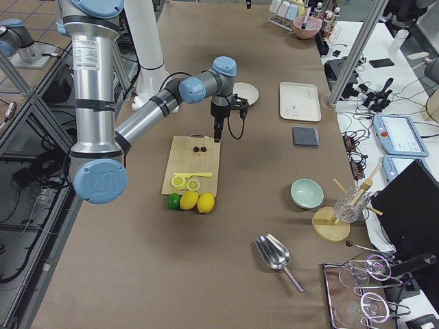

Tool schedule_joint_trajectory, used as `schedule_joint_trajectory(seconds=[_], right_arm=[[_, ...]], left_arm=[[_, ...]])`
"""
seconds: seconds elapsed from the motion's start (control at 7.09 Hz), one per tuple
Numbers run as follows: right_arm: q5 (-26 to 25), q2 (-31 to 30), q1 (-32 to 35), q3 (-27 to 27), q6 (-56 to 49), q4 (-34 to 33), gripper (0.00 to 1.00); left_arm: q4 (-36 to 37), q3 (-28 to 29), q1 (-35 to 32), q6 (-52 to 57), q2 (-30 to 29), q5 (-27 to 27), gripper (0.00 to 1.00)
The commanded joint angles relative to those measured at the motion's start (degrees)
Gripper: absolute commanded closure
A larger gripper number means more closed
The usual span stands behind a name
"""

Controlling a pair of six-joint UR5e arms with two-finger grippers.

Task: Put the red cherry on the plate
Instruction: 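Move the right gripper over the dark red cherries on the cutting board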

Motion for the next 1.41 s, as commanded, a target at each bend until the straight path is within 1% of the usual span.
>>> schedule_joint_trajectory(seconds=[0.0, 0.14, 0.28, 0.42, 0.56, 0.71, 0.99, 1.13, 1.27], right_arm=[[-4.2, 0.0, -8.2, -3.6, 11.8, 10.2, 0.01], [-8.0, 0.6, -12.3, -3.5, 14.5, 10.4, 0.02], [-9.2, 0.1, -14.6, -3.5, 16.1, 12.3, 0.04], [-12.3, 0.0, -17.5, -3.5, 17.2, 12.7, 0.04], [-14.0, 0.0, -19.2, -3.7, 17.6, 12.7, 0.04], [-14.1, -0.2, -19.3, -3.7, 16.9, 12.7, 0.06], [-16.0, -1.4, -20.3, -3.7, 16.2, 12.8, 0.06], [-16.4, -3.6, -21.1, -4.3, 15.7, 16.5, 0.05], [-17.0, -6.7, -21.7, -6.9, 16.0, 24.3, 0.05]], left_arm=[[-0.1, -0.5, -0.1, 0.1, 1.0, 0.0, 0.02], [-0.1, -0.9, -0.1, 0.0, 1.2, 0.2, 0.02], [-0.1, -0.8, 0.0, 0.0, 1.0, 0.5, 0.02], [0.1, -0.6, 0.1, 0.0, 0.6, 0.5, 0.02], [0.2, -0.3, 0.3, -0.4, 0.2, 0.7, 0.02], [0.1, -0.5, 0.2, -0.6, 0.2, 0.7, 0.02], [0.3, -0.2, 0.4, -0.7, -0.4, 0.7, 0.02], [0.2, 0.0, 0.4, -0.7, -0.7, 0.8, 0.02], [0.3, 0.1, 0.4, -0.7, -1.4, 0.8, 0.02]])
